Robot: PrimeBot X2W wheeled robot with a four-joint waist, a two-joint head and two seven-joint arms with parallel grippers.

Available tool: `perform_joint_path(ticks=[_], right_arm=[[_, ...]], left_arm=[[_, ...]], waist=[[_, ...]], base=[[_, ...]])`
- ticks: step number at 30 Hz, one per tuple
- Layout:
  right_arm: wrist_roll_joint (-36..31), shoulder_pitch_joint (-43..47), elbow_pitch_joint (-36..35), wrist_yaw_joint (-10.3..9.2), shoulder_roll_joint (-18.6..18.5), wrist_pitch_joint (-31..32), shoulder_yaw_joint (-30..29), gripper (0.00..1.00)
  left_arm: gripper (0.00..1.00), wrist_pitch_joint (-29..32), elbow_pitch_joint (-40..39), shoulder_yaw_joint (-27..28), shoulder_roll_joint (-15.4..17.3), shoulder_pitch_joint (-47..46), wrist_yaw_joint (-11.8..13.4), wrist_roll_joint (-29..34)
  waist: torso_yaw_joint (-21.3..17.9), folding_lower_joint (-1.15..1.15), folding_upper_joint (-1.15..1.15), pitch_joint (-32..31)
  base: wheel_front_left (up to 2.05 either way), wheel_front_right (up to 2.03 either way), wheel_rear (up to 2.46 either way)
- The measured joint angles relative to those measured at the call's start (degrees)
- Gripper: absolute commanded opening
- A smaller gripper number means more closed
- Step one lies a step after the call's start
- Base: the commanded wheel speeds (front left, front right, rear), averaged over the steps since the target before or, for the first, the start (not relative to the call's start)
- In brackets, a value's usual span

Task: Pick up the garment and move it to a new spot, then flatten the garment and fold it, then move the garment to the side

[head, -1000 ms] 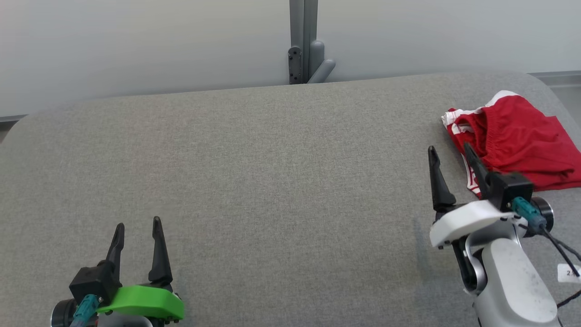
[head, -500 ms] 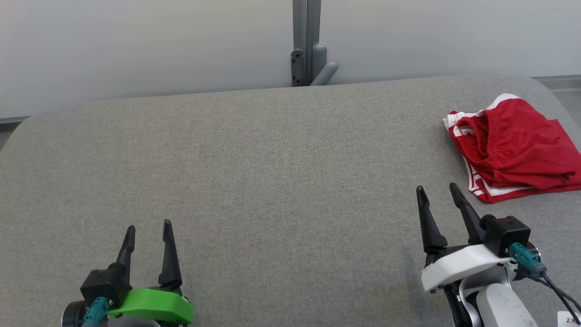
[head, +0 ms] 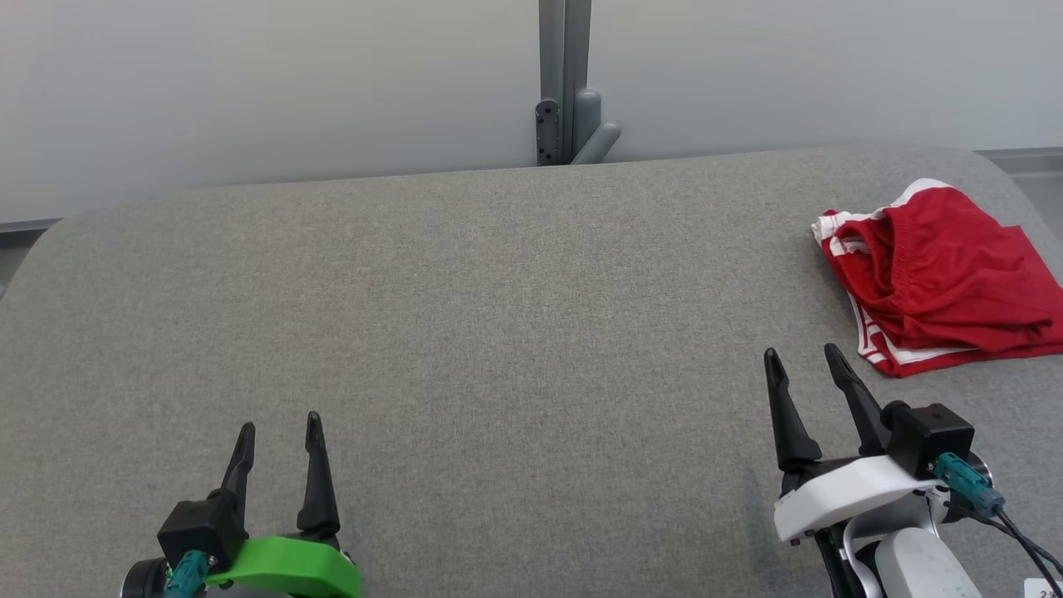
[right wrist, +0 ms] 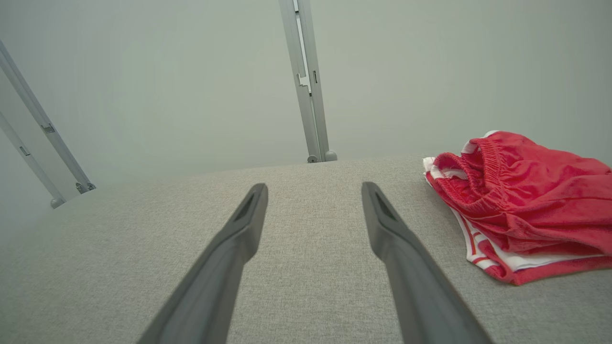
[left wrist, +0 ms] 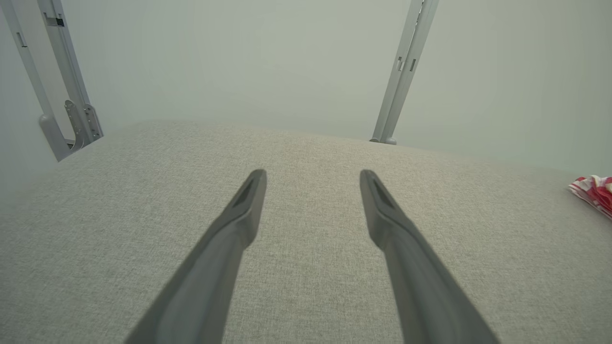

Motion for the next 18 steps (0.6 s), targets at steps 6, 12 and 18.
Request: perform_joint_path(ticks=[6,12,18], right_arm=[[0.0,0.44,-0.19,0.0,0.0,0.0,-0.08,1.0],[0.0,0.77,0.1,0.01,0.03,0.0,-0.07,0.0],[0.57,2.63,2.38,0.01,0.31,0.12,0.04,0.0]], left_arm=[[1.0,0.0,0.41,-0.11,-0.04,0.36,-0.38,-0.01],[0.0,0.05,0.98,-0.37,-0.05,0.49,-0.66,-0.01],[0.0,0.64,3.55,-0.51,-0.24,1.55,-0.67,-0.51]], waist=[[0.06,0.0,0.0,-0.35],[0.08,0.0,0.0,-0.69],[0.08,0.0,0.0,-0.7]], base=[[0.0,0.0,0.0],[0.0,0.0,0.0],[0.0,0.0,0.0]])
